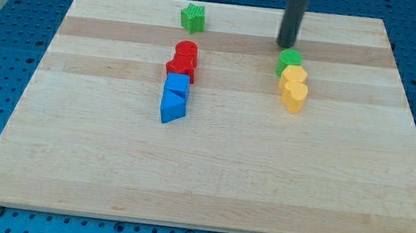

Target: Point your arm to green star

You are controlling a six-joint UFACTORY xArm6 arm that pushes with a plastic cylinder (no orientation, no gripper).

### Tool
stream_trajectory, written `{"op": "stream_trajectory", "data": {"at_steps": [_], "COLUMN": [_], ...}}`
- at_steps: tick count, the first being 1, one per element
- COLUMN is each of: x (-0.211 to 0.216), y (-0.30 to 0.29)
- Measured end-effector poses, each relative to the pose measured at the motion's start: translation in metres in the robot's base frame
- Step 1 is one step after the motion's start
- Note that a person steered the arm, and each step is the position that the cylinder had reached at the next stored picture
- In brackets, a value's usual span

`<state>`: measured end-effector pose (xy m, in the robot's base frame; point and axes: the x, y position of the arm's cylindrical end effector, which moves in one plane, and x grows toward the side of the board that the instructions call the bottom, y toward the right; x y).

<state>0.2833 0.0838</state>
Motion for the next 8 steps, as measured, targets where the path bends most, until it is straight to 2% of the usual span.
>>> {"op": "stream_trajectory", "data": {"at_steps": [5, 8], "x": [0.000, -0.045], "y": [-0.211, -0.227]}}
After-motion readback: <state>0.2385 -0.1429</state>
